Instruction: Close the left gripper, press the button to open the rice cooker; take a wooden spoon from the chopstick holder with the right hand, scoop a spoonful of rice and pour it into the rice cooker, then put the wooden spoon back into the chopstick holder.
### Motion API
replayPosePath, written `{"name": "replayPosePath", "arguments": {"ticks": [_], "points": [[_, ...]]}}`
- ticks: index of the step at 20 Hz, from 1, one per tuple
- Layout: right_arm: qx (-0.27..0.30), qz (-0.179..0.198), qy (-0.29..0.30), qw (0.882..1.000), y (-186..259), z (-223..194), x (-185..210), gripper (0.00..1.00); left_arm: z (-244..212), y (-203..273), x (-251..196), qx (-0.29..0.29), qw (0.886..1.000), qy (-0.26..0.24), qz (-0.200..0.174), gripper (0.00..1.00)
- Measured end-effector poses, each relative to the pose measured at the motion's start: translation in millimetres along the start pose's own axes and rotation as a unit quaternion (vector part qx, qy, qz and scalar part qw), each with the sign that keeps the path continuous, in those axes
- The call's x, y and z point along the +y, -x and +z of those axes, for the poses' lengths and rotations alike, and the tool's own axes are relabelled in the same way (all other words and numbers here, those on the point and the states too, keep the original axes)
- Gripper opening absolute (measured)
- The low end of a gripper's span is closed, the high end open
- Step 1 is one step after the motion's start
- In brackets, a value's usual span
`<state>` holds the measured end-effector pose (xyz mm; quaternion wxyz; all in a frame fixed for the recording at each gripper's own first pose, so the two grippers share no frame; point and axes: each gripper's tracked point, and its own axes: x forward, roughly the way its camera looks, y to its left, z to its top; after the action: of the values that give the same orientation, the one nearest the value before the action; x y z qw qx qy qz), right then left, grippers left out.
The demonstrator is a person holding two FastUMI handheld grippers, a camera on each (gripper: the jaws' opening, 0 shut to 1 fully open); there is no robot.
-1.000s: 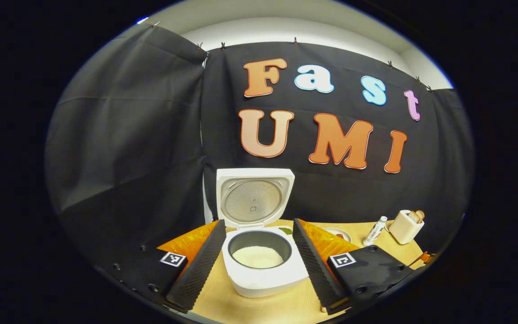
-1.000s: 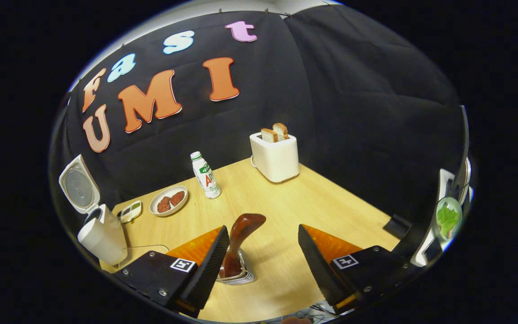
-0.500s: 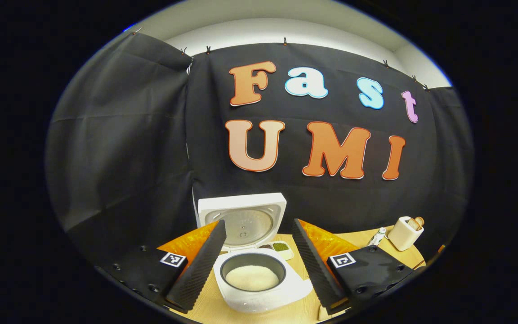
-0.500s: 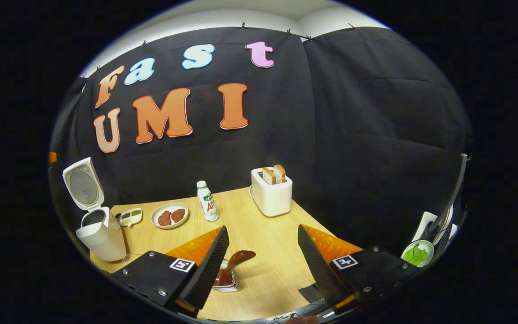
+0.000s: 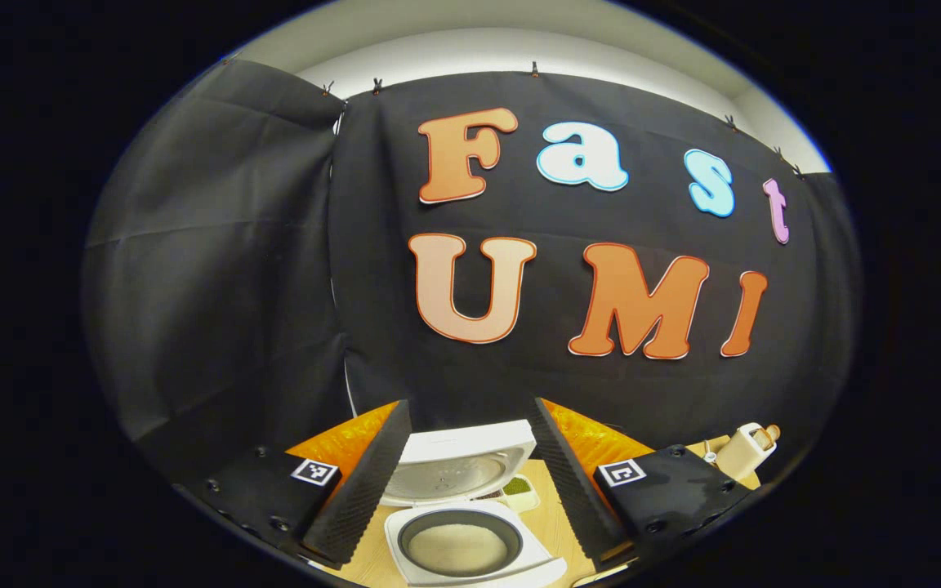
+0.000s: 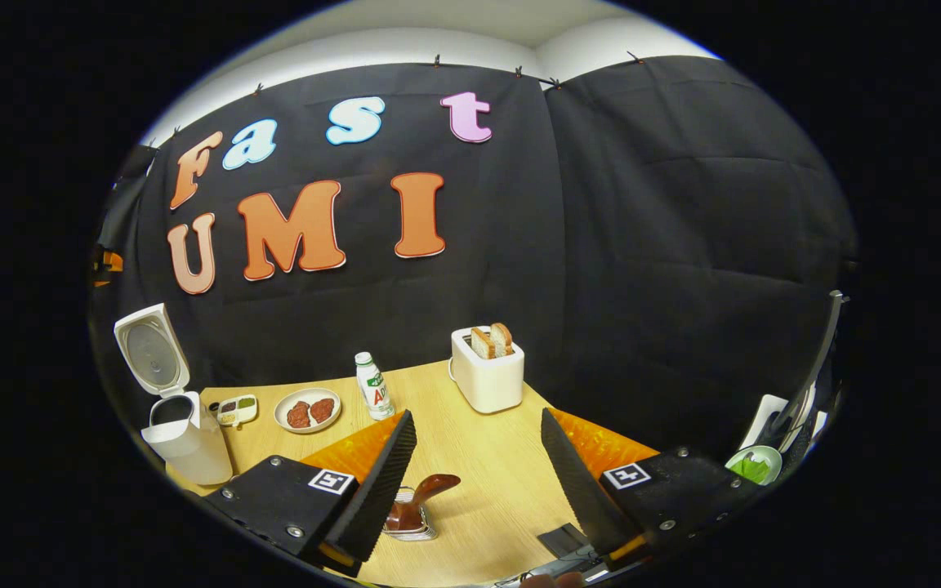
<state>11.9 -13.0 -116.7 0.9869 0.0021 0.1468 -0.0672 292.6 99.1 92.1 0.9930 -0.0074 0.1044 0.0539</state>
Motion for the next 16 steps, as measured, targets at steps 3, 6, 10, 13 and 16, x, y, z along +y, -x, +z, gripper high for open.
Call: {"name": "replayPosePath", "arguments": {"ticks": [3,6,10,13,16], "points": [[0.004,-0.006,0.0,1.0,-2,-6,-2,0.95,-9,-40,8,0.028,1.0,0.005,0.005,1.0],[0.011,-0.013,0.002,1.0,-1,-10,-5,0.95,-20,-76,24,0.052,0.998,0.003,0.024,1.0],[0.015,-0.022,0.002,1.0,-2,-12,-9,0.95,-59,-109,45,0.1,0.994,0.011,0.046,1.0],[0.009,-0.021,0.002,1.0,-2,-6,-8,0.95,-82,-116,42,0.13,0.99,0.04,0.038,1.0],[0.005,-0.01,-0.001,1.0,-1,-2,1,0.95,-99,-115,54,0.149,0.987,0.025,0.054,1.0]]}}
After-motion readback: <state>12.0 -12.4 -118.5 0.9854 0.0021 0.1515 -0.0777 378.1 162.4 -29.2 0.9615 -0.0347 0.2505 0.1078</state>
